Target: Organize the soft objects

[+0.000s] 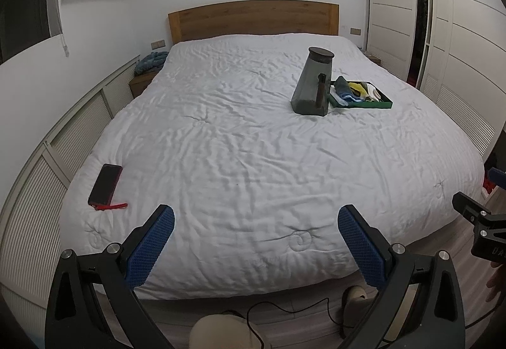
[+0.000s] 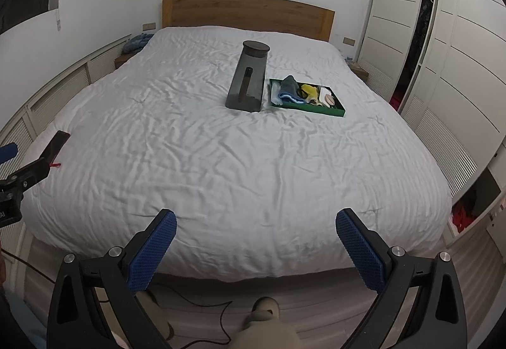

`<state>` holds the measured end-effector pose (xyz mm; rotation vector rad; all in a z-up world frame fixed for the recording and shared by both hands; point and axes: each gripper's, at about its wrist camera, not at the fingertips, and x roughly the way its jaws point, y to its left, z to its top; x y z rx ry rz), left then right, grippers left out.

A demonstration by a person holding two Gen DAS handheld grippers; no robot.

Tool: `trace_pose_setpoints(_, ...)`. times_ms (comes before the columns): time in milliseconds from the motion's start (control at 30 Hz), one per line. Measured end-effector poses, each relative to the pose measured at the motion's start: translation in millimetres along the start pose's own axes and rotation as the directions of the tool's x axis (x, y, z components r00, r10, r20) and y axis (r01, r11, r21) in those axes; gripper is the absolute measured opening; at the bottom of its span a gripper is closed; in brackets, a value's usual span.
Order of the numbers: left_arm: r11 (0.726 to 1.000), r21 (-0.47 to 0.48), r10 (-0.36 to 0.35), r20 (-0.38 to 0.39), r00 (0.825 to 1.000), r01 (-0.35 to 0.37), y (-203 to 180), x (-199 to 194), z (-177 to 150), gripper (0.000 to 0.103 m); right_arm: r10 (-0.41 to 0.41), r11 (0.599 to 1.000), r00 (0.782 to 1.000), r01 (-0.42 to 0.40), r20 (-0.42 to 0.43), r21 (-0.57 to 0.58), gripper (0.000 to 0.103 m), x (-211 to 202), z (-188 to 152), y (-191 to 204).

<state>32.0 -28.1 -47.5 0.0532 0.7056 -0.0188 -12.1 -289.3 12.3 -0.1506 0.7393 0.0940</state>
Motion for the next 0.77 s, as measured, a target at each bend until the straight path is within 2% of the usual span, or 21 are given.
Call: trace_pose_setpoints(767, 1.000, 0.002, 0.004, 0.027, 1.000, -0.004, -0.8, -6.2, 2.0, 0.102, -0.001, 1.000, 1.000, 0.001, 0.013, -0.018, 0.103, 1.4, -3.7, -7.2)
